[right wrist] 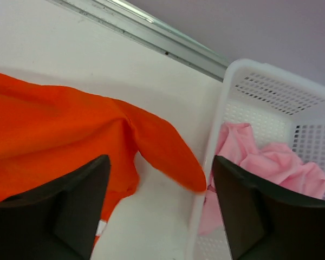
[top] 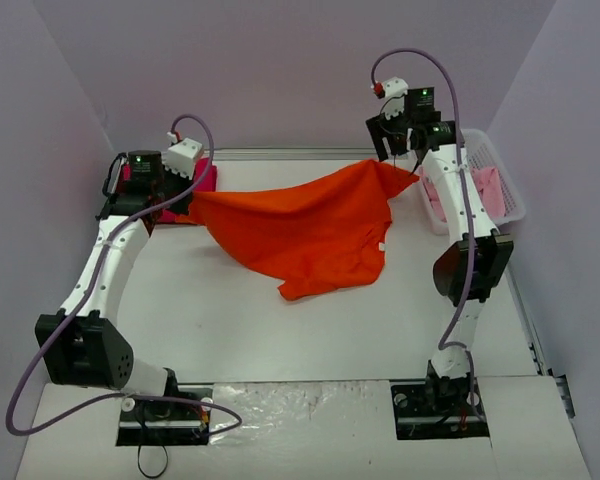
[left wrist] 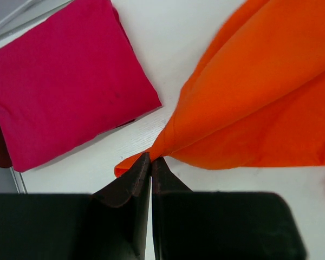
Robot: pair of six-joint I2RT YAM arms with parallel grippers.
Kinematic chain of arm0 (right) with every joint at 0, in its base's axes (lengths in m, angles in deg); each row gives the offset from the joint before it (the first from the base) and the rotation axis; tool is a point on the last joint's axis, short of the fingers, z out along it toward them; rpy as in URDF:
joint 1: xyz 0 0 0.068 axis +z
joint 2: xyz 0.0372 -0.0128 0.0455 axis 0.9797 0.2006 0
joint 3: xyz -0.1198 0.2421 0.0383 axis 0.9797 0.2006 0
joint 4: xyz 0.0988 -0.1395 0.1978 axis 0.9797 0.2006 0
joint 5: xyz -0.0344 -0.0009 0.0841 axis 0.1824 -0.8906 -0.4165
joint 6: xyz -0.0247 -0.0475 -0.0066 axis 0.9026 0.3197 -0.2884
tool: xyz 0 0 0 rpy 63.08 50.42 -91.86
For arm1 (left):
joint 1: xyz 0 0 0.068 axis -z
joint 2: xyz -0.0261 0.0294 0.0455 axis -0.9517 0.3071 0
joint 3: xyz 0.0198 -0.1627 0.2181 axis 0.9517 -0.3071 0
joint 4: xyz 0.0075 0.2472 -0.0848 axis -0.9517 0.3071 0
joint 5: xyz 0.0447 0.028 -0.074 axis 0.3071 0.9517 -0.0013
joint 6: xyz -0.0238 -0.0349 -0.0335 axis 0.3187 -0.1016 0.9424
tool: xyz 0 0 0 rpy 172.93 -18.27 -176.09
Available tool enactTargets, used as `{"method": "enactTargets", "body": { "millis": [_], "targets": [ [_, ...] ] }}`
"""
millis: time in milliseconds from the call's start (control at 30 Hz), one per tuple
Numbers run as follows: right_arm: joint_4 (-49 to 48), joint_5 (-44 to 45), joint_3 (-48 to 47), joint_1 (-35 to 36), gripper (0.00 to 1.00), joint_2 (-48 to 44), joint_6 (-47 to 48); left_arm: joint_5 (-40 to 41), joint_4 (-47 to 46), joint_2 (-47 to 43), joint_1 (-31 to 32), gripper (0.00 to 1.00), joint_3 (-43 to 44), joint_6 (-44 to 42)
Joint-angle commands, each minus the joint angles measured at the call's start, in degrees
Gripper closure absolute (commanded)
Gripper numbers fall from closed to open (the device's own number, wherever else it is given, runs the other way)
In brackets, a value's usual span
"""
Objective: Fold and stack the t-shirts
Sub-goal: Flatten out the tshirt
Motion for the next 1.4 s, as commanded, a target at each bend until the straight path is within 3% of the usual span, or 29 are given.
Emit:
{"method": "enactTargets", "body": {
  "millis": [0,100,233,467,667,800,900,1000,1067,1367],
  "targets": [
    [-1.2,5.6,-5.6,2.4,0.20,7.0,0.9,4.3,-6.2,2.4,0.0,0.98,0.0,0.7],
    [-1.3,9.8,-7.3,4.1,0.19,12.0,2.6,5.0,-7.4,5.6,0.1,0.98,-0.8,0.8],
    [-2.8,9.3,-2.8,4.0,0.20,10.0,1.5,4.9,-6.9,7.1,0.7,0.97,-0.9,0.2],
    [-3.0,3.5,20.6,4.4,0.22,-6.1,-0.9,4.0,-6.5,4.8,1.6,0.98,-3.4,-0.1],
    [-2.4,1.8,29.4,3.9,0.25,-9.8,-1.7,2.4,-5.5,1.2,1.7,0.97,-5.5,-0.3],
    [0.3,-3.2,32.1,4.5,0.41,-9.8,-0.7,2.5,-4.2,-1.3,1.7,0.98,-7.4,-1.3],
    [2.1,-6.5,34.8,6.3,0.76,-10.0,0.5,2.9,-3.1,-3.3,1.8,0.98,-9.4,-1.7],
    [2.7,-8.1,37.2,8.6,0.94,-9.6,1.6,2.8,-3.2,-4.7,1.7,0.98,-10.7,-1.9],
    [2.8,-8.8,38.4,9.5,1.00,-8.9,1.7,2.7,-3.3,-5.1,1.8,0.98,-11.7,-2.0],
    [3.1,-8.9,41.4,15.0,1.00,-5.1,1.7,2.1,-3.7,-5.8,1.8,0.98,-12.9,-1.9]
  ]
}}
